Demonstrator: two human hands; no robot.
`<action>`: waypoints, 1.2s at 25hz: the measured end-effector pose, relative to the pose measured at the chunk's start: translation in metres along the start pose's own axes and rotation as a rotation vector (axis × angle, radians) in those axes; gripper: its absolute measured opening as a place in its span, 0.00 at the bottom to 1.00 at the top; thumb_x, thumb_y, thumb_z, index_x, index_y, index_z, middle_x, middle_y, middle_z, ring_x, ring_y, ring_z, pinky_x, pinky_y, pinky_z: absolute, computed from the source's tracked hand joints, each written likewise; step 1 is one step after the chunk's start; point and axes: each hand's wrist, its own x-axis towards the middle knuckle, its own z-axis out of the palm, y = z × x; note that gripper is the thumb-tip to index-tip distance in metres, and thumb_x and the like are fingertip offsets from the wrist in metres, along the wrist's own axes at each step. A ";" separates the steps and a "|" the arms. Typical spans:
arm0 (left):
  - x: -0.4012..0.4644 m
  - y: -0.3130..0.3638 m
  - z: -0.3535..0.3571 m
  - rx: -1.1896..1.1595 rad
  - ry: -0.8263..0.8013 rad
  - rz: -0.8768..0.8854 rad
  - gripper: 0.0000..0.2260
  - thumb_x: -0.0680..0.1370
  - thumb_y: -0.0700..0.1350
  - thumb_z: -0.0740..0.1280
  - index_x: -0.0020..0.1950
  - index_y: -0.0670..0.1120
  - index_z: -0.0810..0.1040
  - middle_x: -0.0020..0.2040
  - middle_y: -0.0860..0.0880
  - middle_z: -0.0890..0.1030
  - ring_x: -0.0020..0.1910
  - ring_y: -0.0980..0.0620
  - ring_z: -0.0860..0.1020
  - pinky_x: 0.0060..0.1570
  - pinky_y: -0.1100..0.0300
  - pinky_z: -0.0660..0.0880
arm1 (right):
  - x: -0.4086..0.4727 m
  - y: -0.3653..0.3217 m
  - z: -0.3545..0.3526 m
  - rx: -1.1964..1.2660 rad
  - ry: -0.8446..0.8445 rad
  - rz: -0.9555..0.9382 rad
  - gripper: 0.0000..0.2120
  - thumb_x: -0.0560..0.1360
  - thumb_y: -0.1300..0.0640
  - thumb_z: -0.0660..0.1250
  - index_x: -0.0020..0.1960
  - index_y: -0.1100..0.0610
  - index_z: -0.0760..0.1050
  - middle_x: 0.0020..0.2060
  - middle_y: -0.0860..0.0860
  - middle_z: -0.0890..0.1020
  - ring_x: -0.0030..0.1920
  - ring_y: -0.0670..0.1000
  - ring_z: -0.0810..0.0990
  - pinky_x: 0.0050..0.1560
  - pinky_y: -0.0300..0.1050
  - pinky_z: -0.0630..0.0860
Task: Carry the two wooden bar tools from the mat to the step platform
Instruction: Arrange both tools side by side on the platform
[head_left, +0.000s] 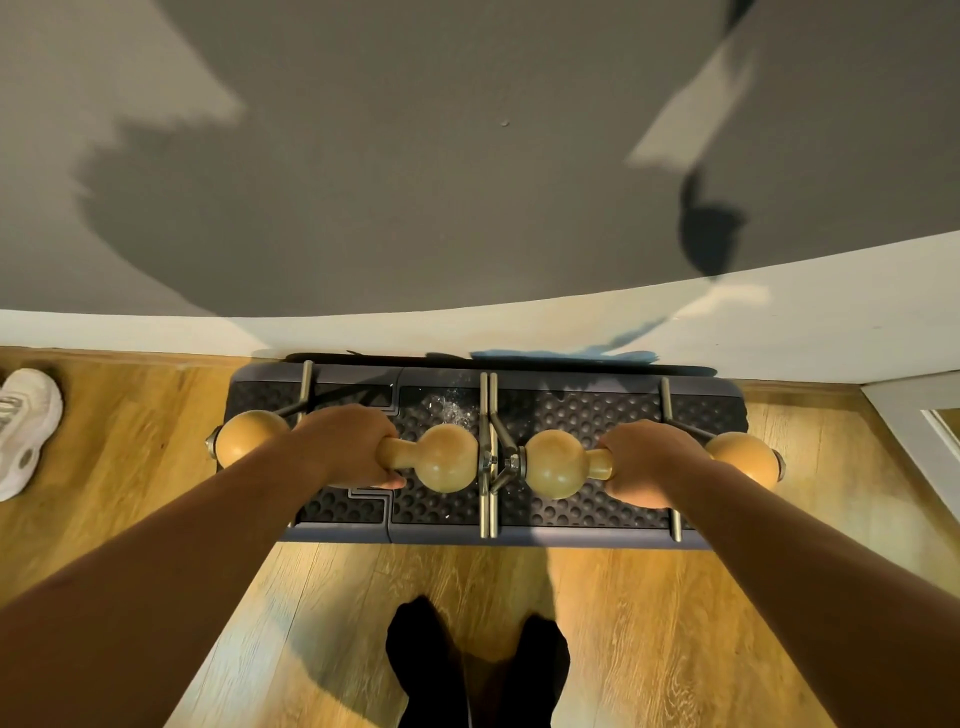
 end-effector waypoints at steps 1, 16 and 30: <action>0.001 -0.001 -0.001 0.008 -0.001 0.003 0.11 0.72 0.65 0.73 0.43 0.60 0.78 0.37 0.60 0.81 0.37 0.61 0.79 0.46 0.59 0.79 | 0.001 0.000 0.000 0.000 -0.002 -0.003 0.06 0.73 0.51 0.70 0.40 0.45 0.74 0.36 0.45 0.80 0.37 0.46 0.79 0.38 0.43 0.74; -0.003 0.005 -0.004 0.025 0.015 -0.052 0.13 0.73 0.66 0.72 0.42 0.60 0.75 0.37 0.59 0.81 0.38 0.59 0.79 0.48 0.56 0.80 | 0.002 -0.001 0.002 -0.019 0.052 0.031 0.05 0.71 0.48 0.71 0.44 0.46 0.76 0.36 0.44 0.79 0.37 0.47 0.78 0.39 0.44 0.77; -0.032 0.021 0.035 -0.008 0.517 -0.169 0.28 0.71 0.57 0.79 0.67 0.51 0.77 0.60 0.48 0.82 0.59 0.42 0.80 0.63 0.41 0.72 | -0.013 0.001 0.026 0.060 0.353 0.026 0.37 0.69 0.44 0.77 0.75 0.46 0.68 0.62 0.50 0.79 0.64 0.56 0.74 0.61 0.56 0.72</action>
